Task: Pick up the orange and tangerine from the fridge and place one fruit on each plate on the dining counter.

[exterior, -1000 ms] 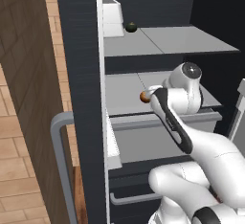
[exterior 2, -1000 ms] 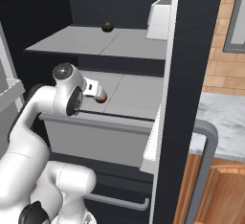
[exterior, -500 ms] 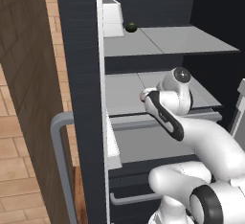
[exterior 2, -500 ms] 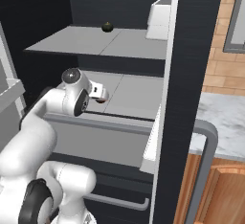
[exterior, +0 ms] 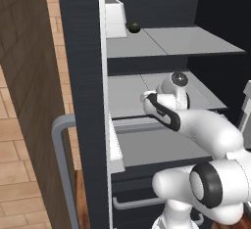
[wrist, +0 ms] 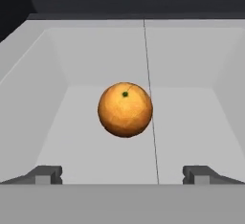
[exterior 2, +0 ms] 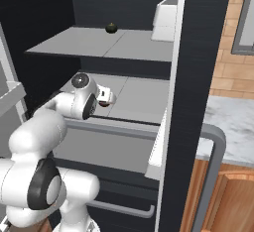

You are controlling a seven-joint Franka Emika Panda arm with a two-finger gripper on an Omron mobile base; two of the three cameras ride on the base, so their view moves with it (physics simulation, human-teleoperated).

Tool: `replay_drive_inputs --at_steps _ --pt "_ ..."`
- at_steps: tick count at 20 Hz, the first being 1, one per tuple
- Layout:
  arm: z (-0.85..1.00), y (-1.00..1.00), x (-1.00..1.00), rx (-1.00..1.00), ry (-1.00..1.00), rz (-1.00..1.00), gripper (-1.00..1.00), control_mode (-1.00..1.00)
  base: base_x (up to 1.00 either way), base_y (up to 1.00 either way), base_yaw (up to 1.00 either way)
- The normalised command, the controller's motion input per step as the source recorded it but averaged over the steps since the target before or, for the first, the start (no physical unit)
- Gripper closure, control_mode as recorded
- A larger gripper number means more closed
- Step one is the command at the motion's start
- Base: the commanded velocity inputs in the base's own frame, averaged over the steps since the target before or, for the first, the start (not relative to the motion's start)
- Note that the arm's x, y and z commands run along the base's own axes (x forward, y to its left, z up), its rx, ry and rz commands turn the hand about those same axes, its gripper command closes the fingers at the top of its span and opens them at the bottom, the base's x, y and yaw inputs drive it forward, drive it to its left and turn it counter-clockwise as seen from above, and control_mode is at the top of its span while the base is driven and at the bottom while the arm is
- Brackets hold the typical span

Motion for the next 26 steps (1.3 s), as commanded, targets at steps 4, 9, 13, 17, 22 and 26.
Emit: replay_drive_inputs --at_steps 4,9,13,17,22,26 --pt "-0.13 0.0 0.32 0.0 0.0 0.0 -1.0 -1.0 0.0 0.0 0.0" --pt "-0.17 0.0 0.37 0.0 0.0 0.0 -1.0 -1.0 0.0 0.0 0.0" --pt "-0.14 0.0 0.31 0.0 0.0 0.0 -1.0 -1.0 0.0 0.0 0.0" --pt "-0.09 0.0 0.11 0.0 0.01 0.0 -1.0 -1.0 0.0 0.0 0.0" --pt "-0.07 0.0 0.02 0.0 0.03 0.0 -1.0 -1.0 0.0 0.0 0.0" --pt "-0.14 0.0 0.13 0.0 0.01 0.0 -1.0 -1.0 0.0 0.0 0.0"
